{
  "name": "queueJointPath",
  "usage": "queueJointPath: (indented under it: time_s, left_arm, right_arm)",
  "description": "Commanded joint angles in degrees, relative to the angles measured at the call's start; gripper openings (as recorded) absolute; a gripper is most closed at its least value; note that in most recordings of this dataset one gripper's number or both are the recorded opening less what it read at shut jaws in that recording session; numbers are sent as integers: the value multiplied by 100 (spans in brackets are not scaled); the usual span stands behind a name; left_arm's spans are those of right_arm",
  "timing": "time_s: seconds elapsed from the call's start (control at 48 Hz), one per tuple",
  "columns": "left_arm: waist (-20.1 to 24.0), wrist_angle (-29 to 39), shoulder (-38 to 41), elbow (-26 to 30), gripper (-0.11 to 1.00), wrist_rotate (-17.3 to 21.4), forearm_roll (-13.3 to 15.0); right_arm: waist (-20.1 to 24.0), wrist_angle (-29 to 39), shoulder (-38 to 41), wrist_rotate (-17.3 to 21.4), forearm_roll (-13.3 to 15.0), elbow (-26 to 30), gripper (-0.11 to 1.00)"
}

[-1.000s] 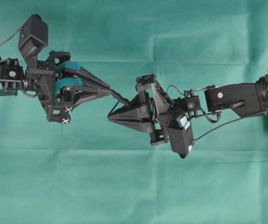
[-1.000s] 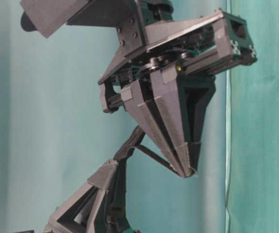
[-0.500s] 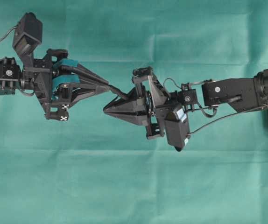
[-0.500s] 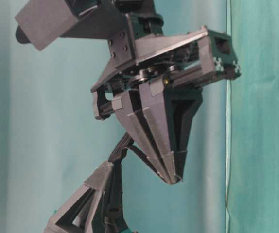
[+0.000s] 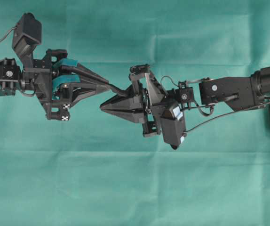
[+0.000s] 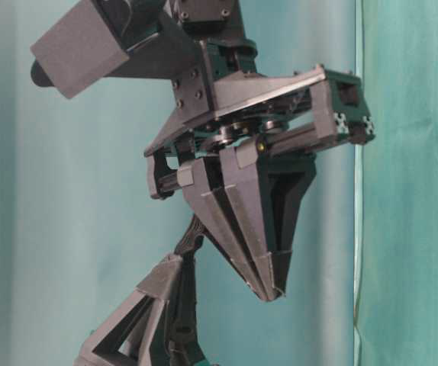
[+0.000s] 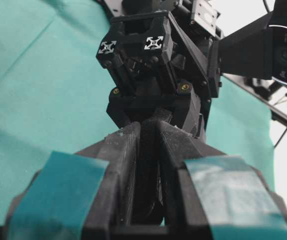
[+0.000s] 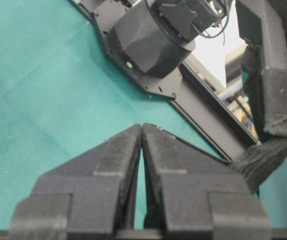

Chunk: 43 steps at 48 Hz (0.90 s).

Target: Peel off the Velcro with your right arm.

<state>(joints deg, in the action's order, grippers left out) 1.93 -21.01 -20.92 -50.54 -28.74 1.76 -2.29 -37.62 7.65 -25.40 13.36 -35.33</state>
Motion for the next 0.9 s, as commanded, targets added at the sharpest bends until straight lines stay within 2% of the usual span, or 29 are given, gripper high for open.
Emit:
queueJointPath:
  time_s: [0.0, 0.396, 0.875]
  left_arm:
    - [18, -62, 9, 105, 10, 9, -9]
    - [18, -62, 9, 114, 10, 9, -9]
    - [18, -114, 0, 97, 10, 9, -9]
  right_arm:
    - [-26, -79, -70, 18, -9, 264, -9]
    - [-18, -79, 35, 62, 176, 396, -9]
    - [-9, -53, 246, 70, 185, 580, -9]
